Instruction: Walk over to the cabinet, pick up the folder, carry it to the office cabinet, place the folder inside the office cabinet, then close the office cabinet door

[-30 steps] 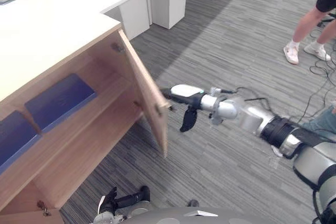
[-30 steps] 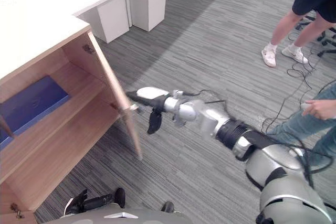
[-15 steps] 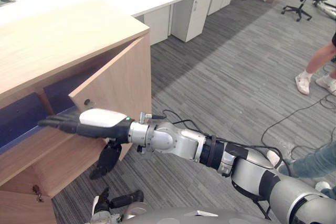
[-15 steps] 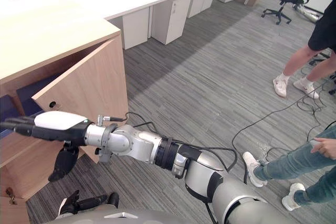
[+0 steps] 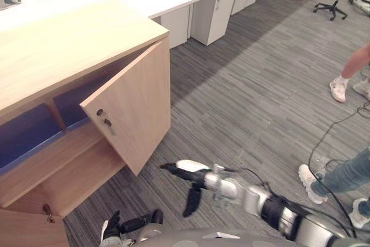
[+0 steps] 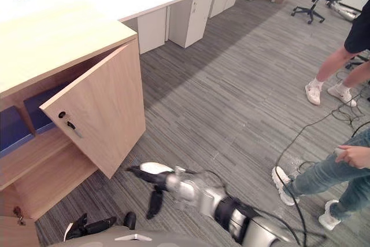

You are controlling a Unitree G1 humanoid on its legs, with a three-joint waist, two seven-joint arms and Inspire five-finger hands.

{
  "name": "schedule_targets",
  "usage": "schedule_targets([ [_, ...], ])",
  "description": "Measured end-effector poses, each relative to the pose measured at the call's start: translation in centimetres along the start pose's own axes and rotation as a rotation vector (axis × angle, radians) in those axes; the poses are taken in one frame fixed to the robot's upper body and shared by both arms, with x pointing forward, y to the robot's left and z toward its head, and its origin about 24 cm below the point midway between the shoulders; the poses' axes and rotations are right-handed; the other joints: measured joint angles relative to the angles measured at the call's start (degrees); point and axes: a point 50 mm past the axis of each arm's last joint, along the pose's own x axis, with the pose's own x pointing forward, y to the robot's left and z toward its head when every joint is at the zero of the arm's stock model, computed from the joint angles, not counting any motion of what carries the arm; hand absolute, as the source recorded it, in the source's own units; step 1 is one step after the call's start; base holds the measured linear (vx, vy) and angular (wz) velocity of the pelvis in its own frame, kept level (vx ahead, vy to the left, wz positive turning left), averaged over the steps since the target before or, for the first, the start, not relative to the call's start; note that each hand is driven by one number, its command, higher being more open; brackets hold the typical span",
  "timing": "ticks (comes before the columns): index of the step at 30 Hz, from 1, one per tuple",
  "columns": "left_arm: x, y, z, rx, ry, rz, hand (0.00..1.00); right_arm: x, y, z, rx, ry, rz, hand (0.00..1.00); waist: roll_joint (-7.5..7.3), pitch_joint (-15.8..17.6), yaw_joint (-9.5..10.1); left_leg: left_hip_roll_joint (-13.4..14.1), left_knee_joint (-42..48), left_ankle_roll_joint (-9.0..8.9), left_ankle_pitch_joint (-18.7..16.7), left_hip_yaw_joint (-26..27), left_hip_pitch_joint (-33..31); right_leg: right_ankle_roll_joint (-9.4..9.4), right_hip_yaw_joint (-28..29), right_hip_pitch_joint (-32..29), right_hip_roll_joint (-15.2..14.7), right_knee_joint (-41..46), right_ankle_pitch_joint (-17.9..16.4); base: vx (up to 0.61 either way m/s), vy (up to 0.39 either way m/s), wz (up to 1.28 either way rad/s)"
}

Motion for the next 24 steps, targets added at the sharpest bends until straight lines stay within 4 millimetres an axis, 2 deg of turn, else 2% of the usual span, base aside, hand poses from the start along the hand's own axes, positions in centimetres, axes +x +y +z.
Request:
schedule_targets([
  [4,0.0,-0.2,-0.1,0.063,-0.007,-0.042,1.0,-3.2,2.7,-5.8,0.242,0.266,-0.083,1.0,0.42,-0.05,-1.68,-3.9,1.28,2.33,-1.66,-1.76,0.64,2.28,-0.91,-2.03,-6.85,11.22,-5.42,0.15,0.078,0.27],
  [6,-0.1,-0.5,0.0,0.09,-0.012,-0.059,1.0,-4.1,4.0,-7.8,0.344,0.39,-0.114,1.0,0.68,-0.02,-1.78,-5.26,2.55,3.21,-2.8,-3.11,1.17,1.67,-0.65,-2.2,-9.08,16.0,-6.14,0.13,0.079,0.43],
  [7,-0.1,-0.5,-0.1,0.104,-0.013,-0.066,1.0,-4.4,4.7,-8.5,0.399,0.444,-0.135,1.0,0.57,0.04,-1.85,-5.97,3.35,3.68,-3.37,-4.08,1.34,1.21,0.88,-2.56,-10.12,18.6,-6.37,0.15,0.102,0.61],
  [9,-0.1,-0.5,0.0,0.116,-0.018,-0.071,1.0,-4.5,5.8,-9.1,0.499,0.528,-0.177,1.0,0.13,0.29,-2.21,-6.81,4.25,4.32,-3.97,-6.3,1.57,0.4,6.11,-2.92,-10.39,21.26,-5.98,0.12,0.063,0.62],
  [10,-0.1,-0.5,0.2,0.117,-0.024,-0.072,1.0,-4.3,6.5,-9.1,0.566,0.557,-0.202,1.0,0.03,0.55,-2.64,-6.71,4.51,4.55,-4.1,-7.82,1.66,-1.04,9.39,-4.06,-9.96,23.54,-5.22,0.11,0.024,0.67],
  [11,-0.1,-0.5,0.2,0.116,-0.024,-0.072,1.0,-4.0,7.2,-8.8,0.633,0.57,-0.22,1.0,0.84,1.14,-2.85,-6.24,4.78,4.81,-4.26,-9.86,1.61,-2.52,14.3,-4.62,-8.07,23.83,-6.89,0.09,-0.001,0.71],
  [13,0.0,-0.6,0.4,0.116,-0.03,-0.073,1.0,-4.0,7.8,-8.6,0.731,0.583,-0.255,1.0,0.96,1.57,-3.49,-5.71,5.66,4.82,-4.56,-12.73,1.39,-2.25,22.19,-4.83,-4.02,21.79,-9.88,0.04,-0.08,0.9],
  [14,0.1,-0.7,0.7,0.119,-0.038,-0.079,1.0,-4.2,7.6,-8.9,0.803,0.597,-0.315,1.0,1.35,2.57,-4.57,-5.75,6.87,4.31,-5.09,-16.48,1.21,-1.92,27.57,-4.99,-0.88,20.75,-11.01,0.01,-0.15,1.28],
  [16,0.1,-0.6,0.8,0.121,-0.04,-0.079,1.0,-4.6,7.9,-9.2,0.887,0.625,-0.378,1.0,0.93,2.85,-5.11,-6.24,8.03,3.5,-5.72,-19.7,0.83,-1.67,32.3,-5.67,0.95,19.65,-10.9,-0.01,-0.162,1.23],
  [17,0.2,-0.1,1.0,0.126,-0.045,-0.07,1.0,-4.9,8.5,-9.4,0.951,0.651,-0.406,1.0,-0.49,2.87,-5.51,-7.88,9.29,2.71,-6.11,-22.28,-0.21,-0.11,35.01,-5.75,0.74,16.77,-9.37,-0.02,-0.226,1.25],
  [18,0.4,0.3,1.4,0.133,-0.053,-0.058,1.0,-5.0,8.9,-9.5,0.998,0.665,-0.42,1.0,-2.29,3.1,-5.93,-9.85,9.74,1.88,-6.33,-24.06,-0.75,0.75,35.92,-5.89,-0.39,15.54,-10.13,-0.01,-0.233,1.29],
  [19,0.5,0.2,1.6,0.132,-0.052,-0.058,1.0,-5.2,9.1,-9.7,1.058,0.688,-0.446,1.0,-2.69,3.08,-5.59,-9.75,9.4,1.14,-5.72,-25.51,-0.9,0.55,34.05,-5.9,-0.63,15.69,-10.46,0.01,-0.205,0.95],
  [20,0.4,-0.2,1.7,0.12,-0.057,-0.068,1.0,-5.8,9.3,-10.3,1.114,0.723,-0.483,1.0,-1.0,3.03,-5.31,-8.53,8.03,0.55,-4.9,-26.38,-1.15,0.24,32.79,-5.89,0.26,14.88,-10.62,0.01,-0.153,0.61],
  [21,0.4,-0.7,1.5,0.104,-0.05,-0.073,1.0,-6.4,9.6,-10.8,1.169,0.752,-0.519,1.0,-0.06,3.22,-5.34,-7.46,6.52,-0.1,-4.18,-27.27,-1.29,-0.29,31.65,-5.71,1.03,13.58,-10.14,0.01,-0.131,0.38],
  [23,0.3,-1.0,1.3,0.086,-0.042,-0.076,1.0,-7.0,9.8,-11.2,1.216,0.782,-0.552,1.0,0.86,2.77,-5.63,-6.18,5.28,-0.81,-3.68,-28.26,-1.83,-0.77,30.09,-5.17,2.21,11.34,-9.25,0.05,-0.094,0.29],
  [24,0.2,-1.0,1.0,0.074,-0.034,-0.076,1.0,-7.3,10.2,-11.3,1.252,0.796,-0.568,1.0,0.8,2.83,-5.65,-5.72,5.08,-0.97,-3.7,-28.76,-1.89,-1.06,29.03,-3.94,2.7,10.11,-8.82,0.15,-0.068,0.35],
])
